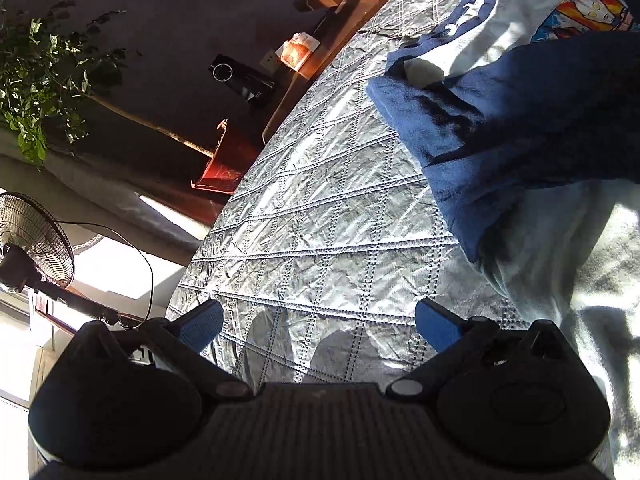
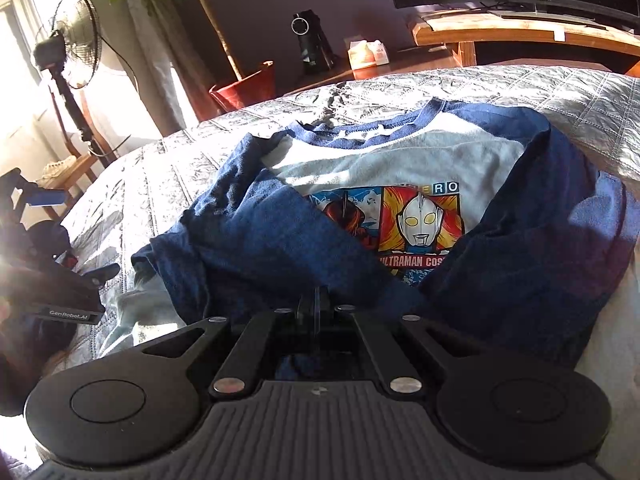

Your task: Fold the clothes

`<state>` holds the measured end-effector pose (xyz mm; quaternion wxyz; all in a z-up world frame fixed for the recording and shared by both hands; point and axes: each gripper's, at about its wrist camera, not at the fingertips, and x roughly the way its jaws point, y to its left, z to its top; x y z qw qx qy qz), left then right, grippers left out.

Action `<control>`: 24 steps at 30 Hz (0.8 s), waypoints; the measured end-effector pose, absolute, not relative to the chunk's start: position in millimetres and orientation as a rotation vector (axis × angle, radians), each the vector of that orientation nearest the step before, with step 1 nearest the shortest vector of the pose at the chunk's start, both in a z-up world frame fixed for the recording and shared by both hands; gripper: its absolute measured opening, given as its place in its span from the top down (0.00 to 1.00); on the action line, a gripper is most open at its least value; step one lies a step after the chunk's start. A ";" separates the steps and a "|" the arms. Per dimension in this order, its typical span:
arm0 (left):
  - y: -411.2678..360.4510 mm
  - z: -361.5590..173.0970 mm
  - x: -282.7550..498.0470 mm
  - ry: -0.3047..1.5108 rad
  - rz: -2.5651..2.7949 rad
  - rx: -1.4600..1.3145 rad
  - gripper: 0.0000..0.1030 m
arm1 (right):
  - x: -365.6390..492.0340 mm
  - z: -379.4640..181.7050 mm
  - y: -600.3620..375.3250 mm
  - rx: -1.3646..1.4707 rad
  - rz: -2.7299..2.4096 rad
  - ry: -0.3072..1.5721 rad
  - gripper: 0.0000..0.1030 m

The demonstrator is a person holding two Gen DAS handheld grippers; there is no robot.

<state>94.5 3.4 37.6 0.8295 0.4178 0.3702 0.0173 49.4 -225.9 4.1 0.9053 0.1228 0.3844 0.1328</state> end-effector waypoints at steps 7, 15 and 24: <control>15.7 80.3 102.3 0.769 0.011 0.372 0.01 | 44.9 8.6 -210.7 0.133 0.282 0.780 0.93; -2.0 40.9 122.8 0.903 -0.042 0.257 0.01 | 38.2 11.3 -186.5 -0.001 0.371 0.758 0.40; 22.4 46.6 126.5 0.916 0.094 0.238 0.01 | 42.7 28.6 -230.9 0.341 0.367 0.706 0.43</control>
